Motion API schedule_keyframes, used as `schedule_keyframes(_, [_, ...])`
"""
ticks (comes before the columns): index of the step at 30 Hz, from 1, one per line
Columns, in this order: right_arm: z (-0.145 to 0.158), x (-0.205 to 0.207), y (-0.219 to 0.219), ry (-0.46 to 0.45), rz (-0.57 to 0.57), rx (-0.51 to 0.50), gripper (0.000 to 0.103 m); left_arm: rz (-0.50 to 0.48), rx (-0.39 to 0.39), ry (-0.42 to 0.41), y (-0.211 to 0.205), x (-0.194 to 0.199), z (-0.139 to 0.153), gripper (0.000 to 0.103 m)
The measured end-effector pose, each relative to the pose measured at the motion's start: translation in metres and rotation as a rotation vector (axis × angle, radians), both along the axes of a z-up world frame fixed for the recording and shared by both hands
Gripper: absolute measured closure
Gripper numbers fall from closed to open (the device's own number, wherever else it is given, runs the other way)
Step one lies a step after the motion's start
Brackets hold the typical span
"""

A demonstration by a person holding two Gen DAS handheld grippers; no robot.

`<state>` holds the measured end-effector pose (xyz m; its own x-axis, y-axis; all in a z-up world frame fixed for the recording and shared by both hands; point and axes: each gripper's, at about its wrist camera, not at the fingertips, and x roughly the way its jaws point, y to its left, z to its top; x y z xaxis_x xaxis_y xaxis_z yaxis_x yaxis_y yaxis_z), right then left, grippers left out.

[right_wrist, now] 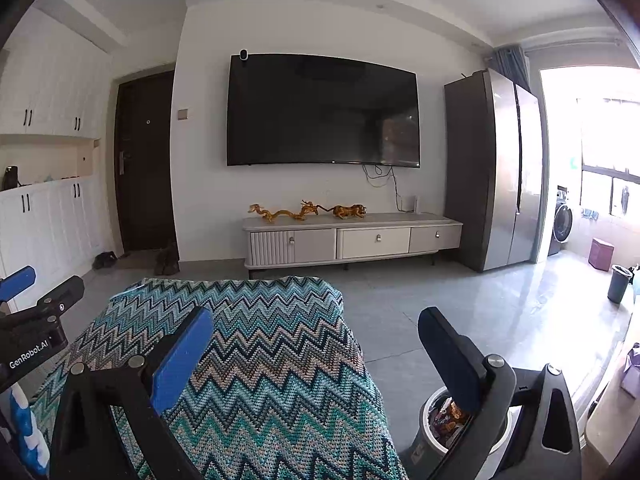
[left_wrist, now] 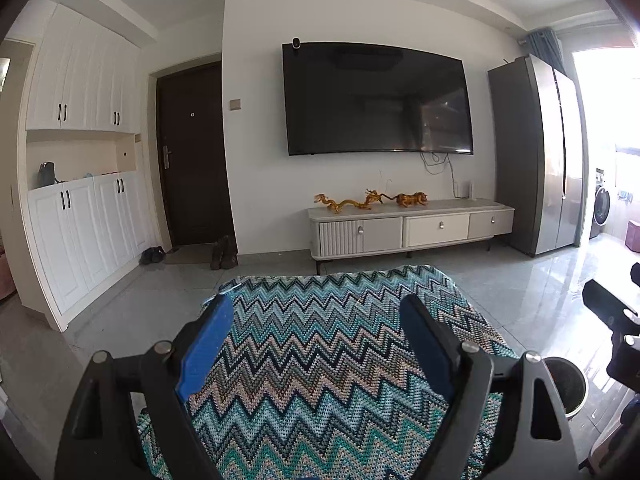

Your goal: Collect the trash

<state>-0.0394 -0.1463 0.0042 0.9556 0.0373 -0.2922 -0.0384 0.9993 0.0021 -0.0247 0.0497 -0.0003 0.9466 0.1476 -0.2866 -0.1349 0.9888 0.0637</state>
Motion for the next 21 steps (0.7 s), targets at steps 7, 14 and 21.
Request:
schedule_keyframes(7, [0.001, 0.0, -0.001, 0.0, -0.002, 0.002, 0.0, -0.007, -0.004, -0.009, -0.002, -0.004, 0.002, 0.018])
schedule_keyframes(14, [0.001, 0.0, -0.002, 0.007, -0.003, 0.007, 0.0, -0.018, -0.002, -0.009, -0.004, -0.006, 0.001, 0.018])
schedule_keyframes(21, [0.001, 0.0, -0.003, 0.012, -0.008, 0.012, 0.0, -0.037, 0.006, -0.001, -0.011, -0.007, 0.0, 0.018])
